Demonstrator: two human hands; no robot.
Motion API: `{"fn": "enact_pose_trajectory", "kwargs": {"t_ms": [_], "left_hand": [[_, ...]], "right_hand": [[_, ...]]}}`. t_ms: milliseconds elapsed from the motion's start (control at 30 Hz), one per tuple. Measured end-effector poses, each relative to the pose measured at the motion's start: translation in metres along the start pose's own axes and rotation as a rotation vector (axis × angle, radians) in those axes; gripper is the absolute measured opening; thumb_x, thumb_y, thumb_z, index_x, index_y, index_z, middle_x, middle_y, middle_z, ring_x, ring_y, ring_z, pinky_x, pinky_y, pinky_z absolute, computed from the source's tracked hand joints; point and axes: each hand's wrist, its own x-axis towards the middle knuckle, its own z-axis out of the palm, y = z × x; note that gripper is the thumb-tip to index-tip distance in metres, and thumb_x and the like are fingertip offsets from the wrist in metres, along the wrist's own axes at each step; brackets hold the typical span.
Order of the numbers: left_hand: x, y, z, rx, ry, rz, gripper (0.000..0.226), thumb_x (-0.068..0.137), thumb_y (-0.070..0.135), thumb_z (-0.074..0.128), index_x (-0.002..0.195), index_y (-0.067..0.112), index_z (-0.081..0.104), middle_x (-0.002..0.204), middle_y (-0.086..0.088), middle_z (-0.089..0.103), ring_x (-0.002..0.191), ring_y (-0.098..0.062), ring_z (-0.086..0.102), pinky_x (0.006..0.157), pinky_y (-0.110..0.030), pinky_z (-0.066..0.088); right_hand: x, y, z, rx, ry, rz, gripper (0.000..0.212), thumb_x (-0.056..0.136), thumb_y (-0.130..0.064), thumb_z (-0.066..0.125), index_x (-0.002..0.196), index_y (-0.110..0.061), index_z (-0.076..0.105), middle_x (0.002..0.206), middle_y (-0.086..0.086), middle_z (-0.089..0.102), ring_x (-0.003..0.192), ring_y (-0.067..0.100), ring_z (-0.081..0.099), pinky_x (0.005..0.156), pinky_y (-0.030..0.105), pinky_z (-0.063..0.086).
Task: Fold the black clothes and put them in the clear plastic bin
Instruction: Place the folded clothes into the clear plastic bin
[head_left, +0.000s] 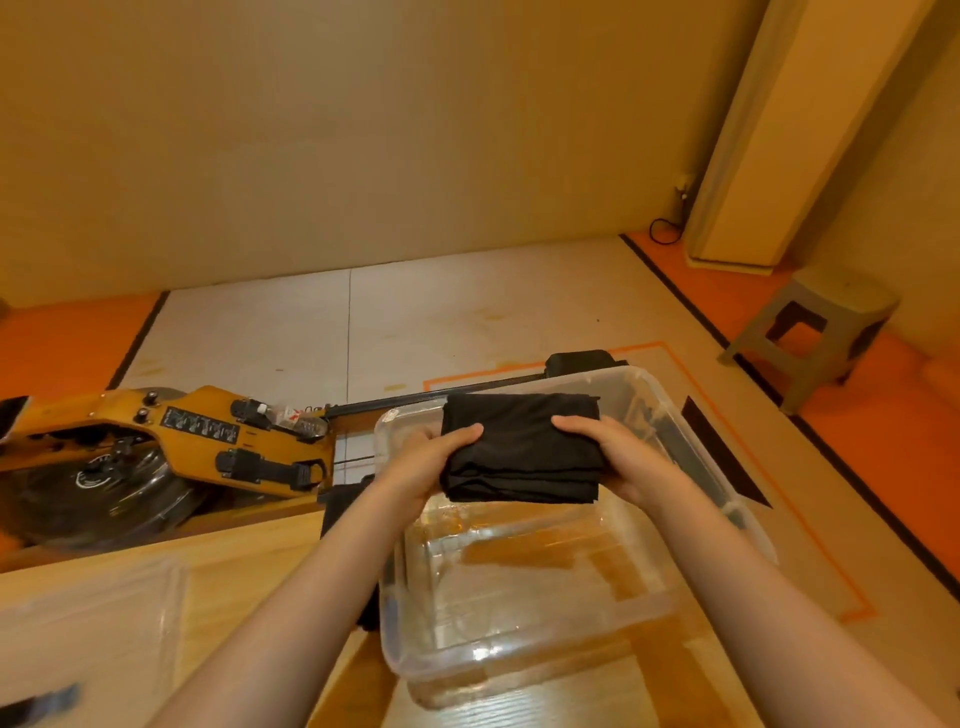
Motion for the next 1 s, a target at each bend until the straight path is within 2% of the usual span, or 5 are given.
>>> {"fn": "enact_pose_trajectory", "kwargs": {"t_ms": [167,367,467,700,1000], "left_hand": [[0.024,-0.027,0.030,-0.095,0.137,-0.163,0.041,0.088,0.024,0.069,0.119,0.001,0.056,0.097,-0.011,0.066,0.083,-0.022,0.063,0.062,-0.030,0.050],[0.052,-0.064,0.036,-0.214,0.260,-0.309,0.033,0.092,0.022,0.066,0.115,0.000,0.057,0.108,-0.015,0.063,0.099,-0.031,0.061,0.073,-0.035,0.052],[0.062,-0.081,0.037,-0.207,0.365,-0.327,0.040,0.091,0.023,0.066,0.121,-0.003,0.058,0.116,-0.019,0.064,0.108,-0.036,0.060,0.096,-0.044,0.051],[0.063,-0.101,0.031,-0.128,0.510,-0.293,0.035,0.094,0.021,0.061,0.123,0.003,0.053,0.120,-0.013,0.059,0.114,-0.033,0.055,0.100,-0.042,0.046],[0.057,-0.103,0.030,0.234,0.516,-0.257,0.047,0.102,0.025,0.045,0.142,0.003,0.032,0.139,-0.020,0.047,0.130,-0.036,0.044,0.104,-0.042,0.038]], "right_hand": [[0.033,0.015,-0.026,0.046,0.038,0.175,0.044,0.084,-0.029,0.071,0.121,-0.010,0.058,0.117,0.013,0.066,0.108,0.028,0.062,0.086,0.036,0.054],[0.072,0.045,-0.029,-0.108,0.080,0.359,0.052,0.080,-0.029,0.075,0.123,-0.007,0.057,0.116,0.011,0.064,0.109,0.030,0.060,0.096,0.040,0.049],[0.084,0.058,-0.023,-0.183,0.063,0.371,0.047,0.084,-0.028,0.072,0.124,-0.008,0.057,0.115,0.010,0.065,0.108,0.028,0.060,0.095,0.039,0.049],[0.093,0.086,-0.007,-0.340,0.044,0.349,0.047,0.089,-0.024,0.069,0.129,-0.012,0.048,0.113,0.006,0.060,0.096,0.021,0.058,0.073,0.033,0.049],[0.102,0.098,0.014,-0.451,0.141,0.228,0.060,0.086,-0.027,0.071,0.135,-0.006,0.042,0.128,0.015,0.056,0.113,0.030,0.057,0.097,0.041,0.049]]}}
